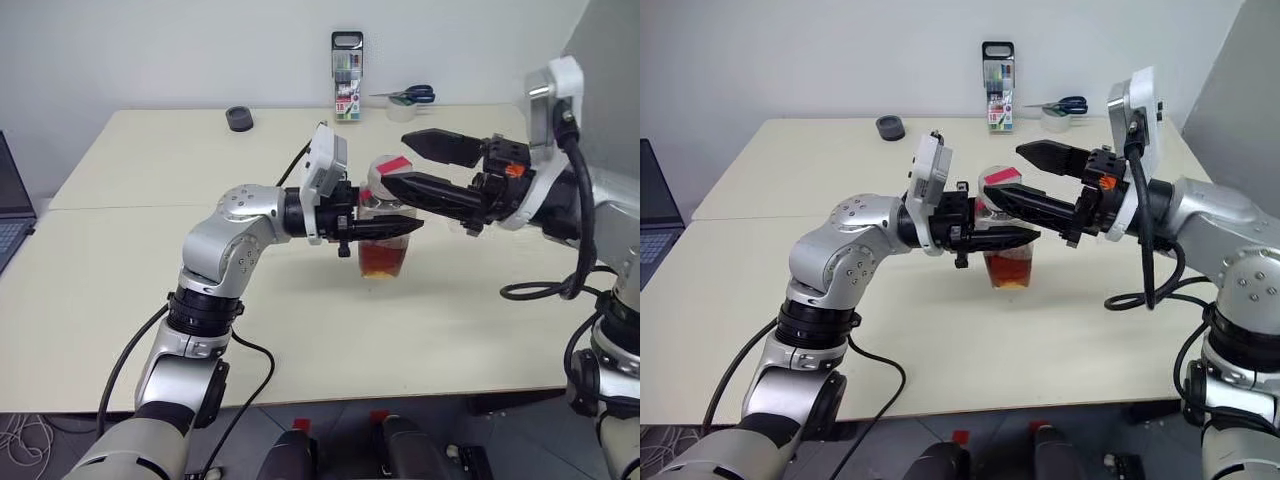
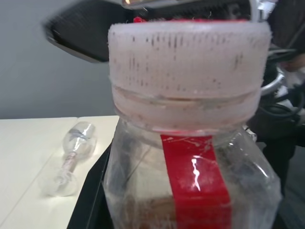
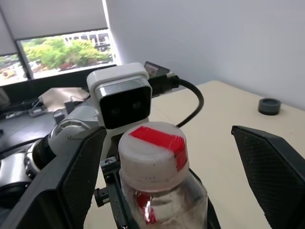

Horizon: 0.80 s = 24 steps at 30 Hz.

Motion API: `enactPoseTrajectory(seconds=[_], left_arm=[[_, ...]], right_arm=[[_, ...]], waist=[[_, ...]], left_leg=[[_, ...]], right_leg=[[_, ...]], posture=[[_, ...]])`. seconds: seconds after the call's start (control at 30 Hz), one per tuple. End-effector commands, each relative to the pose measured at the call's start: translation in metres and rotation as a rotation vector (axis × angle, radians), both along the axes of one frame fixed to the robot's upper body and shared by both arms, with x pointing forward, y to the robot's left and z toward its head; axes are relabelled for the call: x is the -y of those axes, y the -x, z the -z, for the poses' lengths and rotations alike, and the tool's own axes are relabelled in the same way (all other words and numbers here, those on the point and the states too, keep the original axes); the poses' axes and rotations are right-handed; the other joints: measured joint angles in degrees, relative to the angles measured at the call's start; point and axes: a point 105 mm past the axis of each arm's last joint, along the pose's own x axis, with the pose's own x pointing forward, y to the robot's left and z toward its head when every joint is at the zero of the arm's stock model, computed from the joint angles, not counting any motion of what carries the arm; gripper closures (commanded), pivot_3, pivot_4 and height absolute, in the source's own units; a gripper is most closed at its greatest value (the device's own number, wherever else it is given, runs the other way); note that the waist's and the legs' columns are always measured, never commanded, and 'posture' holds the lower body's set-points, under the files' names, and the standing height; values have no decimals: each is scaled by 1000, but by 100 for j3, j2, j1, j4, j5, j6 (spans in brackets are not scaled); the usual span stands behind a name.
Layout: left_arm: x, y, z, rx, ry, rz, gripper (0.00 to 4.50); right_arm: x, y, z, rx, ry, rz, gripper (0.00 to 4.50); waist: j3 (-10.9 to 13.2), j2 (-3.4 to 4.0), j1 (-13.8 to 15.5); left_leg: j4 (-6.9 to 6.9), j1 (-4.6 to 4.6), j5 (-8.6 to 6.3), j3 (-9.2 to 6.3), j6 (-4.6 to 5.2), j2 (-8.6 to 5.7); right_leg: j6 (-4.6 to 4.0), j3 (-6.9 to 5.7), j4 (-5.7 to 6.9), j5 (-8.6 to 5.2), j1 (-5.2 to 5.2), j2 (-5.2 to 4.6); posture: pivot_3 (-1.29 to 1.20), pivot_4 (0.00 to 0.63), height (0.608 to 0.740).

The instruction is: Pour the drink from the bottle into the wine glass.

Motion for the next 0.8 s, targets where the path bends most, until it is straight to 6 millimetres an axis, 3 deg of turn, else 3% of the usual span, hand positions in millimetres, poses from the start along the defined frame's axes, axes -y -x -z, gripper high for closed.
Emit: enactPoseTrajectory(seconds=[0.03,0.23,0.67,0.8], left_arm=[[3,-3,-19,85,39,-31,2733],[7,-9,-23,90,54,-54,2733],[3,-10,-19,86,32,-62,2733],[3,-11,-19,88,31,-65,2733]], right_arm=[[-11,12,-8,76,-57,48,22],[-26,8,3,113,-55,149,22],[-20,-4,-9,200,-76,259,22],[-21,-3,-11,204,-87,251,943]], waist=[[0,0,-1],[0,0,-3],[0,0,-6],[0,0,-7]], left_leg=[[0,0,0,-1,0,0],[1,1,0,5,-1,-2],[1,2,0,5,-1,-1],[0,2,0,5,-1,-1]], right_leg=[[0,-1,0,0,0,0],[3,-1,3,-1,-1,1],[3,-2,2,-2,-1,8],[3,-2,2,-2,-1,9]], posture=[[0,150,740],[0,150,740],[0,150,740],[0,150,740]])
